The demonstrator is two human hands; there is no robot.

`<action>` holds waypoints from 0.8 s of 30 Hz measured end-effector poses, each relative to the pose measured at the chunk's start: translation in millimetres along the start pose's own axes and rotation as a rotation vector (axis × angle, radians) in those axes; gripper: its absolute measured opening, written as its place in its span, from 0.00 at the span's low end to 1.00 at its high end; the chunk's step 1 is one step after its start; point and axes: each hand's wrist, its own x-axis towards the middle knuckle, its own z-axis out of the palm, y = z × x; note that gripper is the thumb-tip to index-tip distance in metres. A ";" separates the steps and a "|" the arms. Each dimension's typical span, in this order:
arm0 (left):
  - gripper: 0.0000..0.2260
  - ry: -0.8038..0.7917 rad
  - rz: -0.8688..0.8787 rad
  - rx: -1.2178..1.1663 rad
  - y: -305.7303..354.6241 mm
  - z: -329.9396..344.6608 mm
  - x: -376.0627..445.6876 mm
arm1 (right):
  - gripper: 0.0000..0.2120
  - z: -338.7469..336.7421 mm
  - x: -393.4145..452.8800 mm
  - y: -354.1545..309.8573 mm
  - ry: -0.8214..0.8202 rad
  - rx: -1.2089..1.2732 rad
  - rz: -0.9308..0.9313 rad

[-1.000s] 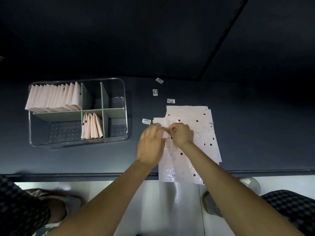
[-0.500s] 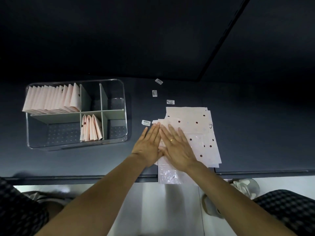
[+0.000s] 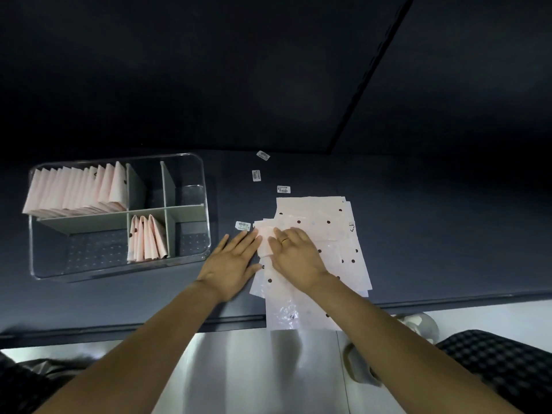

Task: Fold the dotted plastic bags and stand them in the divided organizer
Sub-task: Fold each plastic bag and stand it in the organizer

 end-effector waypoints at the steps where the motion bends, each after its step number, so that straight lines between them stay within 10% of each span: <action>1: 0.27 0.020 -0.010 -0.015 1.7 -1.6 0.7 | 0.18 -0.1 1.1 -2.8 0.019 -0.013 -0.011; 5: 0.24 0.098 -0.080 -0.178 11.7 -10.1 1.9 | 0.13 -16.5 11.2 -0.7 0.052 0.058 0.030; 13: 0.04 0.503 -0.251 -0.899 30.9 -50.3 -33.6 | 0.09 -66.4 26.5 13.0 -0.024 1.126 0.271; 19: 0.04 0.717 -0.446 -0.725 28.6 -65.0 -66.4 | 0.09 -87.0 24.0 -53.8 0.388 1.036 0.526; 24: 0.09 0.749 -0.344 -0.774 7.1 -72.2 -81.8 | 0.08 -106.9 31.5 -106.5 0.197 1.425 0.474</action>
